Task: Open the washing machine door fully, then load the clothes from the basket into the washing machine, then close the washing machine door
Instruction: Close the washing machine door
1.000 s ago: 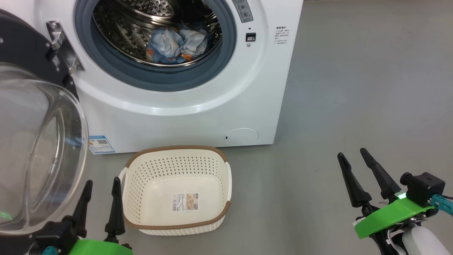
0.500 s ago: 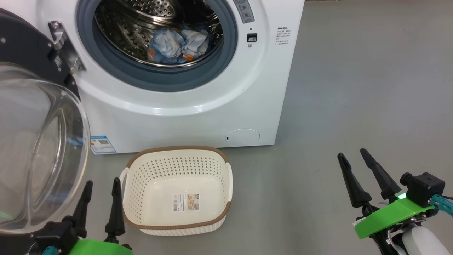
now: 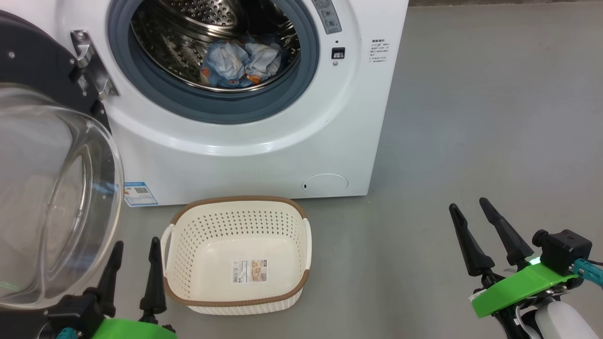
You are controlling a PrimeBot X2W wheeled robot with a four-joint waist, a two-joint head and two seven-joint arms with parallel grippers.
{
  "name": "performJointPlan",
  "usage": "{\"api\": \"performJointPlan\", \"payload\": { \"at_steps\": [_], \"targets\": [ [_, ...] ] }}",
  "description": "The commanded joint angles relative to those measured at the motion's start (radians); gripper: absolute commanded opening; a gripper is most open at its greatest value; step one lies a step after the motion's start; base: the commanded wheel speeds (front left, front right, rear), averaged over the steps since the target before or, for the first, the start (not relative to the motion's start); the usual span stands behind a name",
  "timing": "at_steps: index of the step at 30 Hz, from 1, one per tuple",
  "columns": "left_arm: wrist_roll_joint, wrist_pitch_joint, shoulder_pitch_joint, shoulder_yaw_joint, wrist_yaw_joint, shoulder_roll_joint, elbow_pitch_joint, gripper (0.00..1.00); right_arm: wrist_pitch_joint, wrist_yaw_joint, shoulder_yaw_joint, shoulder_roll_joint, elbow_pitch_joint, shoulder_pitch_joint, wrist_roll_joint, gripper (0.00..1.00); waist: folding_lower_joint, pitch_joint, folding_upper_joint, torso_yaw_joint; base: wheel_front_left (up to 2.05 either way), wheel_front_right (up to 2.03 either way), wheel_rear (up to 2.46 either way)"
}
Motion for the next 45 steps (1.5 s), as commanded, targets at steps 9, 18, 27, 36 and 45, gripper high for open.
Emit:
{"api": "performJointPlan", "payload": {
  "at_steps": [9,18,27,36,45],
  "targets": [
    [0.009,-0.008,-0.018,0.031,0.000,0.020,-0.017,1.00,-0.005,0.002,0.029,-0.016,-0.021,0.011,0.002,1.00,0.0000,-0.009,0.0000,0.014,0.00,0.00,0.00],
    [0.011,-0.008,-0.012,0.029,0.001,0.016,-0.016,1.00,-0.005,0.002,0.036,-0.023,-0.020,0.014,0.002,1.00,0.0000,-0.017,0.0000,0.053,0.00,0.00,0.00],
    [0.013,-0.008,-0.003,0.026,0.004,0.016,-0.011,1.00,-0.005,0.002,0.043,-0.020,-0.020,0.026,0.002,1.00,0.0000,-0.030,0.0000,0.106,0.00,0.00,0.00],
    [0.010,-0.008,0.002,0.029,0.013,0.019,-0.011,1.00,-0.005,0.002,0.045,-0.017,-0.019,0.027,0.004,1.00,0.0000,-0.036,0.0000,0.186,0.00,0.00,0.00],
    [0.017,-0.008,0.001,0.029,0.027,0.028,-0.008,1.00,-0.005,0.002,0.044,-0.009,-0.019,0.029,0.006,1.00,0.0000,-0.031,0.0000,0.269,0.00,0.00,0.00]
  ]
}}
